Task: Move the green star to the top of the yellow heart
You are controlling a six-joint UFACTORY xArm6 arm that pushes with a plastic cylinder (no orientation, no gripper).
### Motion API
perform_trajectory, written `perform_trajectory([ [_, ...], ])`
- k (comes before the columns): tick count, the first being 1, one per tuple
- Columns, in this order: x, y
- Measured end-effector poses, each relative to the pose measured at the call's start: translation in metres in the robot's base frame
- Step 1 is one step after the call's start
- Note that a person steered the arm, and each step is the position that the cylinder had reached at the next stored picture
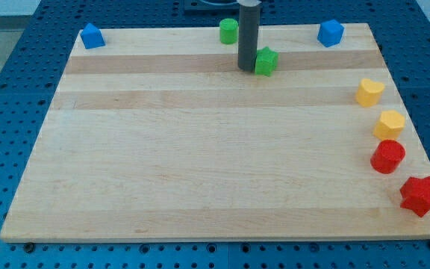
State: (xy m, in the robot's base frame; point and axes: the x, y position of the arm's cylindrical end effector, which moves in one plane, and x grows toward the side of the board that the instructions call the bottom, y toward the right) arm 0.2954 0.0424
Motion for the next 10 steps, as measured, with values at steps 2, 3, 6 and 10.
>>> perform_trajectory([
  [2,-0.026,0.003],
  [3,-0.013,0.024],
  [6,-0.002,0.001],
  [10,0.037,0.049],
])
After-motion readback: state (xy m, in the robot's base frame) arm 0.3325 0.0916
